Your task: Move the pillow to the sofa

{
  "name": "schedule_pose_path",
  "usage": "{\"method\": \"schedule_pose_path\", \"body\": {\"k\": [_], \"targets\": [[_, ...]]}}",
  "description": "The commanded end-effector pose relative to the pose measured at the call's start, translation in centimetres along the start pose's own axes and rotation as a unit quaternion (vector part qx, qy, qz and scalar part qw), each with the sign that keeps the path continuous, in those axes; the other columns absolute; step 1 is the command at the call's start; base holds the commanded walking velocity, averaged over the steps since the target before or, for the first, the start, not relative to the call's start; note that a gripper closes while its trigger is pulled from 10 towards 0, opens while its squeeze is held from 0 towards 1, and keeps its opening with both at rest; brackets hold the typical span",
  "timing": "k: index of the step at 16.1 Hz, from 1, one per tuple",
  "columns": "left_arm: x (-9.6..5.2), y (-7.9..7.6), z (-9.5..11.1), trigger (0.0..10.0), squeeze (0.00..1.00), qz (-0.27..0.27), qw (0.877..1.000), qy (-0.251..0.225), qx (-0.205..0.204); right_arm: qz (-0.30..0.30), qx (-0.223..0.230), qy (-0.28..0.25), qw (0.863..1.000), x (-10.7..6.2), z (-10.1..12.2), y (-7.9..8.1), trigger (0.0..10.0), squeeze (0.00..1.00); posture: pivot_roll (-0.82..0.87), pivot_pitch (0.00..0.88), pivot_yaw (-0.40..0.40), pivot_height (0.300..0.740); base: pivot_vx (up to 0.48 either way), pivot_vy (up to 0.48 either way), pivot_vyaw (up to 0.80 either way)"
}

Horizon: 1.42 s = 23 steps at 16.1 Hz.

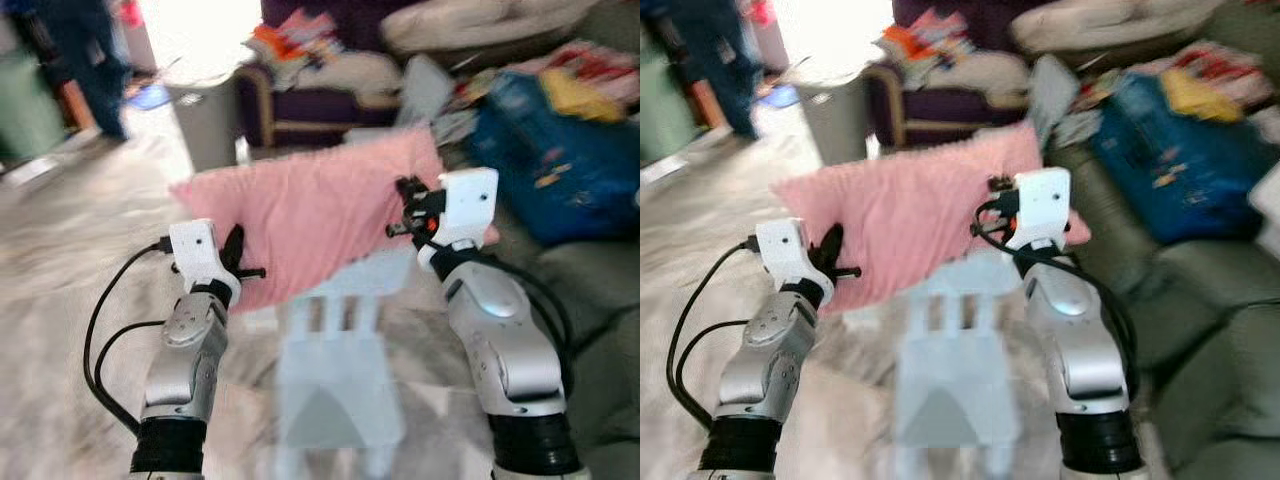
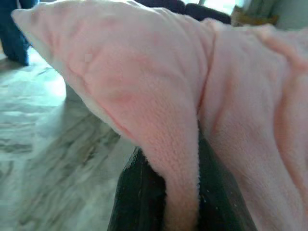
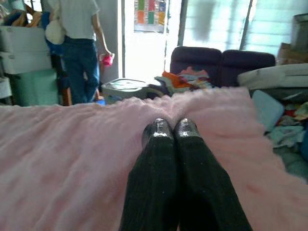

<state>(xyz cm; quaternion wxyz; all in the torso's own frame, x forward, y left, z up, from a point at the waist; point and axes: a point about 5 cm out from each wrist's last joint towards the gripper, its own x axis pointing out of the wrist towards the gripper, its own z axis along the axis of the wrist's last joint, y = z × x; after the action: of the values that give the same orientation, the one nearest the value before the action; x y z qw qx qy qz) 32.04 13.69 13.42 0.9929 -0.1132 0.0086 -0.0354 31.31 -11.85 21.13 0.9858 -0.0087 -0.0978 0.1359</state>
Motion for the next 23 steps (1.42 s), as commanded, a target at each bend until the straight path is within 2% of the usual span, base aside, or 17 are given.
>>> {"method": "schedule_pose_path", "body": {"k": [1,4,20,23], "targets": [[0.17,-1.43,0.23,10.0,0.00,-0.026,1.000,-0.004,-0.001,-0.012,-0.003,-0.010,1.000,-0.17,0.52,-0.66,10.0,0.00,-0.10,0.010,-0.004,0.740,0.000,0.000,0.00],[0.20,-1.54,0.18,10.0,0.00,-0.031,1.000,-0.001,0.000,-0.013,-0.002,-0.010,1.000,-0.13,0.52,-0.64,10.0,0.00,-0.10,0.013,-0.003,0.740,0.000,0.000,0.00],[0.16,-1.81,0.03,10.0,0.00,-0.051,0.998,0.007,-0.026,-0.012,-0.002,-0.005,1.000,-0.16,0.43,-0.64,10.0,0.00,-0.11,0.018,-0.003,0.740,0.000,0.000,-0.79],[0.12,-1.85,-0.02,10.0,0.00,-0.053,0.998,0.008,-0.030,-0.012,-0.002,-0.006,1.000,-0.21,0.43,-0.69,10.0,0.00,-0.11,0.018,-0.003,0.740,0.000,0.000,-0.40]]}}
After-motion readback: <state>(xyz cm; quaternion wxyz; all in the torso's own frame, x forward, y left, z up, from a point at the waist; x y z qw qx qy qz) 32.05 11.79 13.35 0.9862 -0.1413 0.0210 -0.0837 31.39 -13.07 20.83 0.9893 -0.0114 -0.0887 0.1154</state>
